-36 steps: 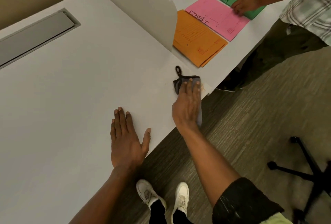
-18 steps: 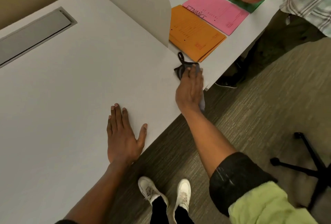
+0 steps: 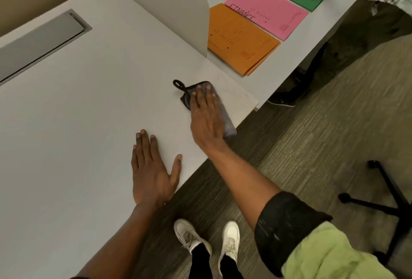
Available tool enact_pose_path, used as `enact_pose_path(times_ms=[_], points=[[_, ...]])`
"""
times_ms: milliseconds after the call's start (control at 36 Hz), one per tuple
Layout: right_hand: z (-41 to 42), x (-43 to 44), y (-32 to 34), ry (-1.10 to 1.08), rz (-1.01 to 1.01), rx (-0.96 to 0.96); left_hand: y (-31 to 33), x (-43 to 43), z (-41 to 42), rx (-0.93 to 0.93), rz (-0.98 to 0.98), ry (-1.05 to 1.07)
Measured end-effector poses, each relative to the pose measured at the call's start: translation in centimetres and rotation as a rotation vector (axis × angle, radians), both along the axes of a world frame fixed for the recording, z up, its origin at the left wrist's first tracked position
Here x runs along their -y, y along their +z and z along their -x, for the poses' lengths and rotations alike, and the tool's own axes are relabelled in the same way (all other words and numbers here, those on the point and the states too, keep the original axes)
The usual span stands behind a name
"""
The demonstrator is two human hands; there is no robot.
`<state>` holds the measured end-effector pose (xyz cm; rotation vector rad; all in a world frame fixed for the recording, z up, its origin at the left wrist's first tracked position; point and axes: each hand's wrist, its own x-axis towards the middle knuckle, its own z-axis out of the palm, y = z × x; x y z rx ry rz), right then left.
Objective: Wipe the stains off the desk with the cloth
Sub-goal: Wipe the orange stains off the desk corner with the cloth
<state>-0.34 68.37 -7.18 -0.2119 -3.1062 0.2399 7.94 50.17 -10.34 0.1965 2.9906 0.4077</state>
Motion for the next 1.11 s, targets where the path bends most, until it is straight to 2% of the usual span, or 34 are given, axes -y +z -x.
enact_pose_path(times_ms=[111, 278, 361, 444, 528, 611, 750, 861, 1028, 1111], points=[[0.4, -2.9, 0.0, -0.15, 0.033, -0.009, 0.3, 0.0, -0.1, 0.016, -0.007, 0.001], [-3.7, -4.5, 0.1, -0.353, 0.049, 0.012, 0.2, -0.1, -0.1, 0.01, -0.019, 0.011], [-5.9, -1.9, 0.2, -0.234, 0.061, 0.027, 0.1, -0.1, -0.1, 0.014, -0.01, 0.013], [-7.2, 1.5, -0.5, 0.075, 0.132, 0.018, 0.0, -0.2, -0.1, -0.001, -0.009, 0.009], [-5.9, 1.9, -0.6, 0.258, 0.065, 0.037, -0.2, -0.1, -0.1, -0.01, -0.007, 0.007], [-3.1, -1.4, 0.3, 0.259, -0.024, 0.056, -0.2, 0.0, -0.1, -0.005, 0.01, -0.003], [0.3, -7.5, 0.3, 0.03, -0.097, 0.043, -0.2, 0.1, -0.1, 0.007, 0.003, 0.001], [-0.5, -6.1, -0.1, -0.071, -0.078, 0.015, 0.0, 0.0, 0.0, 0.014, 0.011, 0.001], [-5.3, 1.3, -1.2, 0.291, 0.046, 0.018, -0.2, -0.2, 0.0, 0.001, -0.009, 0.01], [-2.7, 0.0, -1.8, 0.329, 0.027, -0.023, -0.2, -0.1, 0.0, 0.012, 0.001, 0.0]])
